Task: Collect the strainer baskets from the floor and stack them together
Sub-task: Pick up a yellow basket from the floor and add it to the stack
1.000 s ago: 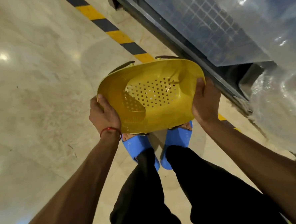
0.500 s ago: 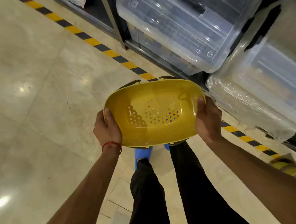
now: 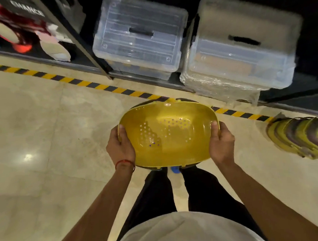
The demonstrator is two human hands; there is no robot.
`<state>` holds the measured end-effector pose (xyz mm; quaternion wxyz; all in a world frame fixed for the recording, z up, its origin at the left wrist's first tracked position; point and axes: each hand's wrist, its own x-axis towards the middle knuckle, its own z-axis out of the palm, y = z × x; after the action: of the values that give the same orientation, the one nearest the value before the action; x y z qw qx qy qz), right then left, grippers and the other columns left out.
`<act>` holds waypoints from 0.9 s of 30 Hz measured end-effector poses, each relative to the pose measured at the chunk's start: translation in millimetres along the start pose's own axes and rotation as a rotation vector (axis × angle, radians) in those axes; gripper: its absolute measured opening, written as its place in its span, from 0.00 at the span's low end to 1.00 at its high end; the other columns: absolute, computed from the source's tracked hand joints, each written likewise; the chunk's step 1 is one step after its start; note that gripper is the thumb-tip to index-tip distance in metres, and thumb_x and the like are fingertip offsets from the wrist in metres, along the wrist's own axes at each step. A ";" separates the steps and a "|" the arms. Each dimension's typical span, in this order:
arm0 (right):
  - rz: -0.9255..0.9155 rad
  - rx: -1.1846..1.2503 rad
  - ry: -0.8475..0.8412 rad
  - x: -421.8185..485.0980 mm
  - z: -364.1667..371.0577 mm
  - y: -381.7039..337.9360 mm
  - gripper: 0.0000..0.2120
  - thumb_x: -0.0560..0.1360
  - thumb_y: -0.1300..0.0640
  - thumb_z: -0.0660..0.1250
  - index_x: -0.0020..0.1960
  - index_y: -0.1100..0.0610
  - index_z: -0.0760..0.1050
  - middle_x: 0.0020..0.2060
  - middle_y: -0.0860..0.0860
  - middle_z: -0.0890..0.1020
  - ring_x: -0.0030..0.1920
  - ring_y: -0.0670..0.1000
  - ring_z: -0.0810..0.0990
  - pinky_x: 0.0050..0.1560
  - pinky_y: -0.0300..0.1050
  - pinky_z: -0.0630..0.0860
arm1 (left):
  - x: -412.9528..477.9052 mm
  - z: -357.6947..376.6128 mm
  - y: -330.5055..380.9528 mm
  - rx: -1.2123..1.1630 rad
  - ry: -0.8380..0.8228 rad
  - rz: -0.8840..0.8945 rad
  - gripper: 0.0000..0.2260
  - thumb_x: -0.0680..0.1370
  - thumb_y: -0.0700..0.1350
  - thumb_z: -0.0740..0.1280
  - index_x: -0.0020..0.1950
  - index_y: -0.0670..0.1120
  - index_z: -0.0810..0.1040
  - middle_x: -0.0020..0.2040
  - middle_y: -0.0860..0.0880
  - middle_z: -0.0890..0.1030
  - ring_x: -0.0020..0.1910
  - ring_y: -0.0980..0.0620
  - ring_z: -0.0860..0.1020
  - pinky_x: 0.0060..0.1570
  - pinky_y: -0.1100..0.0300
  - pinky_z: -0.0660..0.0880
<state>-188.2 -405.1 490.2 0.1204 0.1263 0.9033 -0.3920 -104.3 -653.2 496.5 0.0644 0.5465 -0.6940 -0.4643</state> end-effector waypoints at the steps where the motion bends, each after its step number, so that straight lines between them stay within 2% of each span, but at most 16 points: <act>1: -0.003 0.008 0.033 -9.8 -12.2 8.2 0.19 0.85 0.45 0.53 0.56 0.57 0.76 0.43 0.53 0.81 0.43 0.55 0.80 0.46 0.53 0.78 | -13.2 -0.4 4.4 -0.002 -0.020 0.022 0.16 0.83 0.53 0.57 0.59 0.45 0.79 0.48 0.51 0.79 0.46 0.53 0.75 0.47 0.61 0.69; 6: 0.057 0.031 0.114 -51.8 -80.0 41.0 0.21 0.85 0.46 0.51 0.53 0.59 0.76 0.39 0.52 0.79 0.40 0.54 0.77 0.41 0.47 0.71 | -81.9 9.8 29.2 0.079 -0.110 0.131 0.17 0.84 0.54 0.55 0.61 0.45 0.77 0.49 0.50 0.78 0.47 0.51 0.74 0.45 0.64 0.65; 9: 0.101 0.035 0.155 -70.3 -122.3 69.0 0.21 0.86 0.47 0.50 0.53 0.60 0.76 0.37 0.50 0.77 0.39 0.54 0.76 0.40 0.44 0.65 | -126.2 24.9 42.0 0.091 -0.136 0.205 0.17 0.84 0.53 0.56 0.62 0.44 0.77 0.50 0.48 0.79 0.47 0.51 0.74 0.47 0.61 0.67; 13: 0.159 0.078 0.245 -93.1 -182.6 114.2 0.22 0.86 0.47 0.50 0.52 0.59 0.76 0.37 0.49 0.76 0.40 0.54 0.76 0.41 0.45 0.66 | -196.8 54.5 56.4 0.117 -0.211 0.299 0.16 0.84 0.52 0.56 0.59 0.44 0.78 0.48 0.48 0.78 0.46 0.50 0.73 0.46 0.61 0.65; 17: 0.220 0.135 0.340 -114.4 -246.1 162.1 0.21 0.86 0.47 0.50 0.53 0.59 0.77 0.38 0.49 0.78 0.40 0.52 0.75 0.39 0.44 0.62 | -269.3 90.7 63.0 0.150 -0.287 0.393 0.17 0.84 0.52 0.55 0.61 0.44 0.78 0.48 0.51 0.76 0.46 0.52 0.71 0.44 0.63 0.62; 20: 0.259 0.151 0.444 -129.3 -290.6 197.3 0.22 0.86 0.45 0.50 0.54 0.58 0.78 0.40 0.48 0.79 0.41 0.51 0.76 0.41 0.45 0.65 | -313.3 124.9 63.9 0.166 -0.381 0.457 0.18 0.84 0.54 0.56 0.62 0.43 0.77 0.50 0.51 0.76 0.50 0.51 0.72 0.50 0.61 0.64; 24: 0.332 0.196 0.570 -146.0 -338.3 236.0 0.23 0.85 0.42 0.49 0.50 0.55 0.77 0.38 0.49 0.80 0.41 0.53 0.78 0.42 0.48 0.70 | -365.8 170.3 75.6 0.158 -0.499 0.534 0.17 0.84 0.54 0.56 0.60 0.44 0.77 0.50 0.49 0.77 0.50 0.50 0.73 0.50 0.61 0.64; 27: 0.390 0.237 0.682 -151.9 -369.0 262.7 0.24 0.85 0.42 0.50 0.53 0.56 0.80 0.40 0.50 0.81 0.41 0.53 0.79 0.42 0.48 0.72 | -406.1 206.0 89.6 0.164 -0.593 0.585 0.17 0.84 0.53 0.56 0.60 0.43 0.77 0.50 0.49 0.76 0.50 0.49 0.73 0.50 0.61 0.63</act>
<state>-4.6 20.7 605.1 -0.1294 0.4309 0.7992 -0.3986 -129.7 -205.1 614.9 -0.0529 0.1726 -0.8430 -0.5068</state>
